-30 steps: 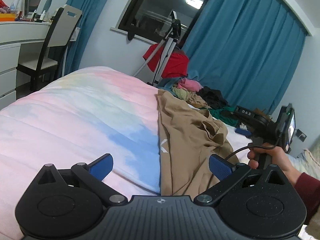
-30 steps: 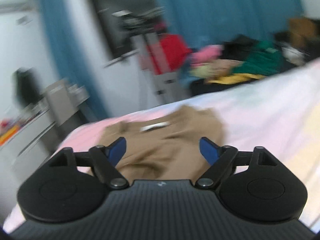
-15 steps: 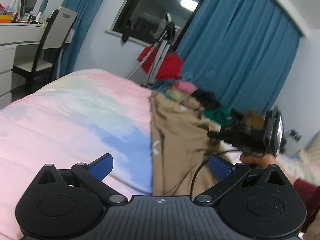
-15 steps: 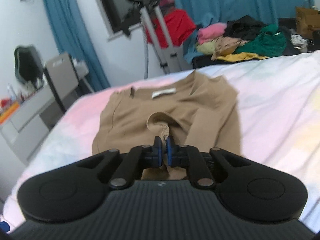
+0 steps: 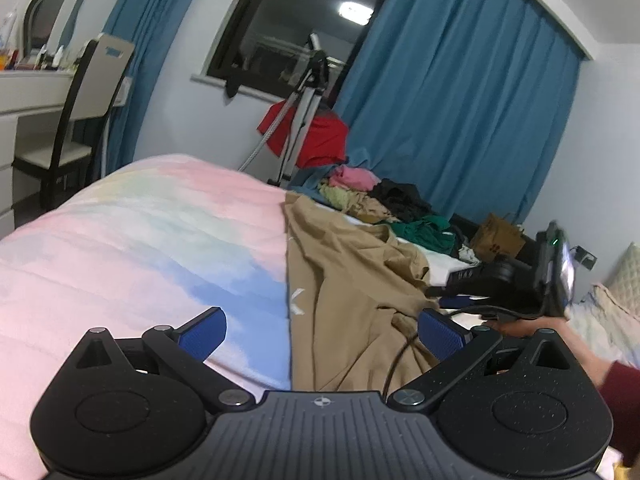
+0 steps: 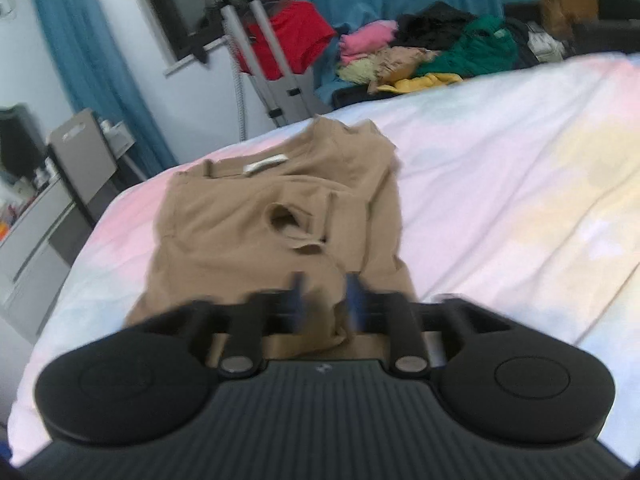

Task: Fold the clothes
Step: 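Fold the shirt over lengthwise with the right gripper and release, then move the left gripper to the hem of the folded shirt strip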

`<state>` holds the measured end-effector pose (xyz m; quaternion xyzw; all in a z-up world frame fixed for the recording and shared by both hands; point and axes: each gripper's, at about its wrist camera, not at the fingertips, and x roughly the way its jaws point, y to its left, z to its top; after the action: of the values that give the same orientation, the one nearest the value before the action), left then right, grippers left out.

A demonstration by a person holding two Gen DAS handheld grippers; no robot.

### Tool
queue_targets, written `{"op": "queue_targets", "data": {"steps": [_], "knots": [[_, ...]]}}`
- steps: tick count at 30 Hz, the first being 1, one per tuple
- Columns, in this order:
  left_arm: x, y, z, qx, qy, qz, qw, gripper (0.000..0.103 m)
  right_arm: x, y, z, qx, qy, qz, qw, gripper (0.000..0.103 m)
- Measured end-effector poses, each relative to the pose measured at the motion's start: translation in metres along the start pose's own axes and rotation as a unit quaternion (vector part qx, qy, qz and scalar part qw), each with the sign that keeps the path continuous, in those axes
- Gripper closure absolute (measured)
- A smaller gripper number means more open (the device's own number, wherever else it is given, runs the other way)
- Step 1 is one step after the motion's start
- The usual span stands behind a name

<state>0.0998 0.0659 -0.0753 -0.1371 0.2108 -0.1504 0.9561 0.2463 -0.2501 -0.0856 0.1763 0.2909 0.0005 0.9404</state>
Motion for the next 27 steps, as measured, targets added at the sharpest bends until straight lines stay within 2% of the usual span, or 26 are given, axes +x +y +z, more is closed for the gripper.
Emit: {"op": "queue_targets", "data": {"steps": [1, 2, 4, 9, 12, 16, 19, 22, 27], "knots": [[0.0, -0.003, 0.0, 0.009, -0.002, 0.003, 1.0, 0.0, -0.014, 0.006, 0.0, -0.011, -0.016, 0.003, 1.0, 0.022], [-0.001, -0.006, 0.0, 0.018, -0.004, 0.006, 0.9998, 0.0, -0.029, 0.011, -0.002, -0.022, -0.034, 0.008, 0.999, 0.015], [-0.004, -0.011, -0.001, 0.033, -0.006, 0.012, 0.9994, 0.0, -0.059, 0.022, -0.004, -0.044, -0.055, 0.018, 0.997, 0.017], [-0.018, -0.02, 0.0, 0.041, -0.012, 0.011, 0.999, 0.0, -0.135, 0.041, -0.022, -0.066, -0.066, 0.036, 0.995, 0.017], [-0.03, -0.028, -0.001, 0.053, -0.014, 0.012, 0.9984, 0.0, -0.178, 0.047, -0.041, -0.07, -0.069, 0.051, 0.994, 0.017], [-0.046, -0.038, -0.007, 0.066, 0.009, 0.007, 0.9978, 0.0, -0.225, 0.045, -0.08, -0.057, -0.085, 0.069, 0.992, 0.017], [-0.055, -0.044, -0.015, 0.064, 0.031, 0.009, 0.9974, 0.0, -0.237, 0.039, -0.1, -0.053, -0.078, 0.049, 0.994, 0.017], [-0.064, -0.055, -0.022, 0.081, 0.039, 0.015, 0.9959, 0.0, -0.238, 0.035, -0.1, -0.039, -0.064, 0.052, 0.996, 0.017], [-0.076, -0.067, -0.028, 0.109, 0.043, 0.035, 0.9926, 0.0, -0.241, 0.027, -0.097, -0.017, -0.072, 0.043, 0.996, 0.017]]}}
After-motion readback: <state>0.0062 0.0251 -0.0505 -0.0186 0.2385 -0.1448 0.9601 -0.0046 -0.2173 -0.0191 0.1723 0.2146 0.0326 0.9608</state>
